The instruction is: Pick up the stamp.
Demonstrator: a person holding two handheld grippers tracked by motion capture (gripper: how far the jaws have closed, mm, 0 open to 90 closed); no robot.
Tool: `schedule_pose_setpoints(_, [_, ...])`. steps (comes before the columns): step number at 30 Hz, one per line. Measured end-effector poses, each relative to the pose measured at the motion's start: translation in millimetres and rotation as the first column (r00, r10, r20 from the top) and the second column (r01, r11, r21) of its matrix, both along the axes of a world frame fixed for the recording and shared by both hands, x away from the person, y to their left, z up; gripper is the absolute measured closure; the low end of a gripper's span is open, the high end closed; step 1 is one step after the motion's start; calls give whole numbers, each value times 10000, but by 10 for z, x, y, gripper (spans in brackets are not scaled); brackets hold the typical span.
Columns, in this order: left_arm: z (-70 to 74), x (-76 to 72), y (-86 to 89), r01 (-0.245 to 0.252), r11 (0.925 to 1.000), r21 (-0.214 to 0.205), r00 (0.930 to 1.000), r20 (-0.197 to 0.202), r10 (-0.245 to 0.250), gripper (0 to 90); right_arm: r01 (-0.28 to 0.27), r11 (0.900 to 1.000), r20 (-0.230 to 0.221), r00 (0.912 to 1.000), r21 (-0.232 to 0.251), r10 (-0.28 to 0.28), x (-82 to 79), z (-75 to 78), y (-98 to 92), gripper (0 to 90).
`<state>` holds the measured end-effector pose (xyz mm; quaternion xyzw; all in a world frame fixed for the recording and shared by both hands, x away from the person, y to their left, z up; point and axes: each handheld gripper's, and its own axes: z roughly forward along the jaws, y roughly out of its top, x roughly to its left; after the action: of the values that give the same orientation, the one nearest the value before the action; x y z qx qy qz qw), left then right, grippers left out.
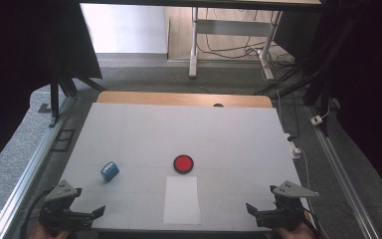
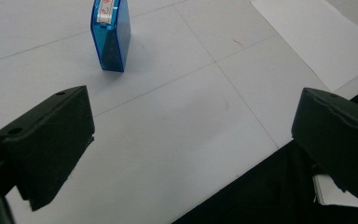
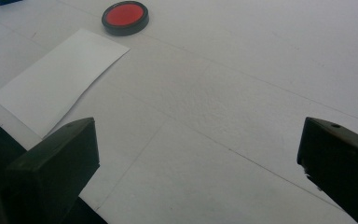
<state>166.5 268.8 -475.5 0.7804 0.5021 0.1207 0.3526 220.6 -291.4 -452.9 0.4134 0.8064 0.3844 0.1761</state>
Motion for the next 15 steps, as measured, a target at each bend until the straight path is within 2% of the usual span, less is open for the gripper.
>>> schedule_pose_setpoints(11, [3,11,7,-8,10000,-5,9999,-155,8,0,-169,9997,103,9998,-149,170,-10,1,20,0])
schedule_pose_setpoints(15, [37,8,49,-157,9999,8,9998,104,157,0,-151,9997,145,9998,-174,154,-9,2,22,0])
